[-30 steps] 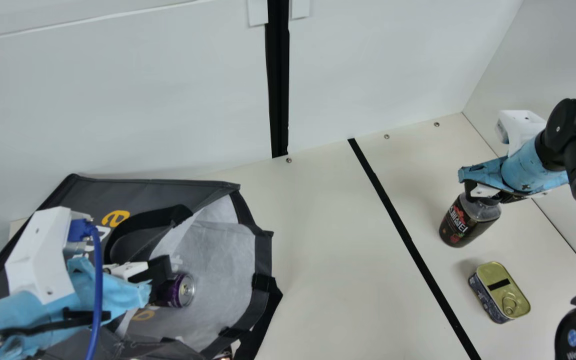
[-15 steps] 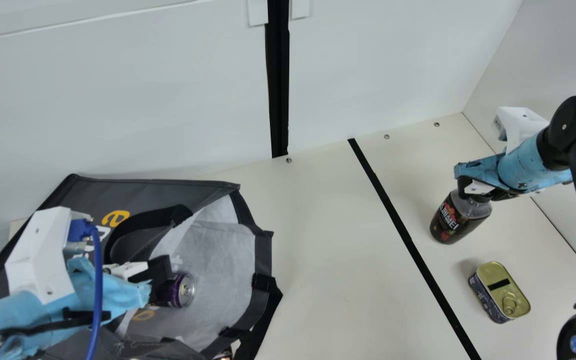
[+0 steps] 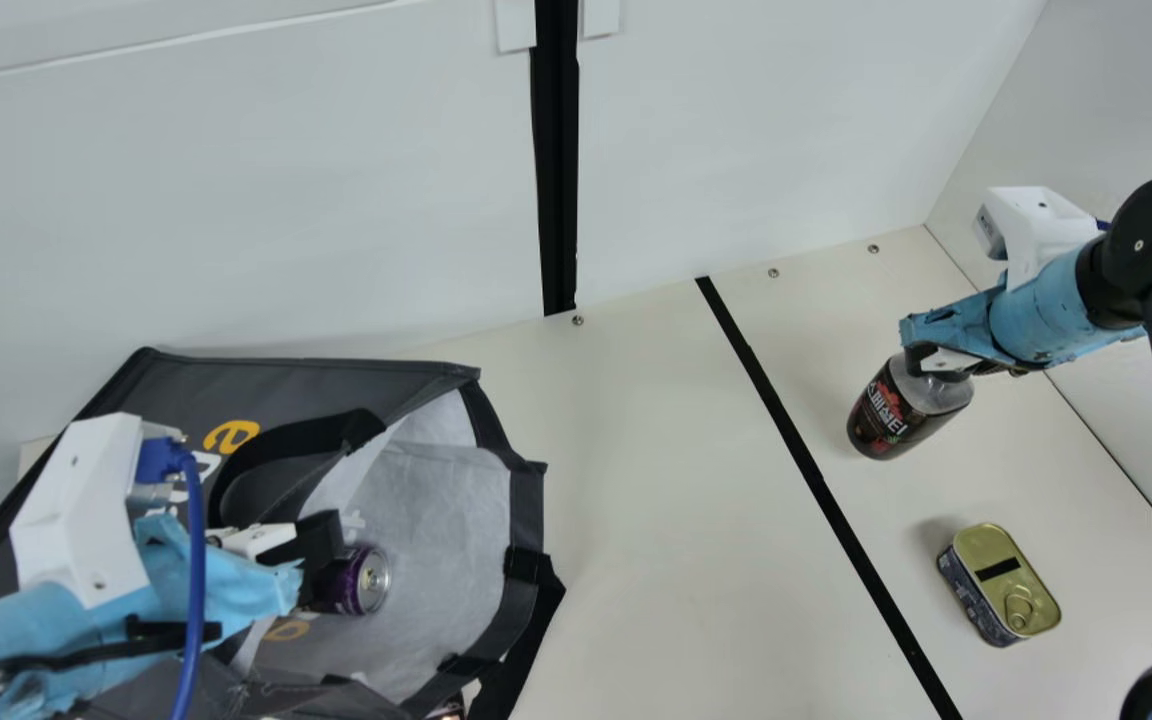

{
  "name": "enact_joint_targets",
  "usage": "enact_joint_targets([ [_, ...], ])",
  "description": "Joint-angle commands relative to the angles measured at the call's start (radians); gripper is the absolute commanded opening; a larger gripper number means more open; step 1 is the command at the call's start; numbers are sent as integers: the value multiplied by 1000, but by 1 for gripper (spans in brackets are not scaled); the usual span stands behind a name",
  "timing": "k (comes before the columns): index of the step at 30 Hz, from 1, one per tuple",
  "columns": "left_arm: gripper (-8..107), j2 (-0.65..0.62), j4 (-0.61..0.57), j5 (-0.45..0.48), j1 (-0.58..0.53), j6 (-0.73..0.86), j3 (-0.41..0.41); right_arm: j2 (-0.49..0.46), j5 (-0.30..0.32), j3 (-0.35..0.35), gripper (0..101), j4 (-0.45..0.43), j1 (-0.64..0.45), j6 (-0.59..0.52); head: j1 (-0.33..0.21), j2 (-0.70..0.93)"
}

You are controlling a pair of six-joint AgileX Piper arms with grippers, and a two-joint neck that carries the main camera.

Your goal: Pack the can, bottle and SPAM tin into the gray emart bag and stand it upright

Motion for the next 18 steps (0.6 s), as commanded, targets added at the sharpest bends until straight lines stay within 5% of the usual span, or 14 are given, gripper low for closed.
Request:
enact_joint_targets([
  [1,-8,0,0,0,0,0,0,-10,-2,4,0,4,6,-4,-23,-1],
  [18,-8,0,0,0,0,0,0,-125,-2,76,0,-4,113,-49,-23,-1],
])
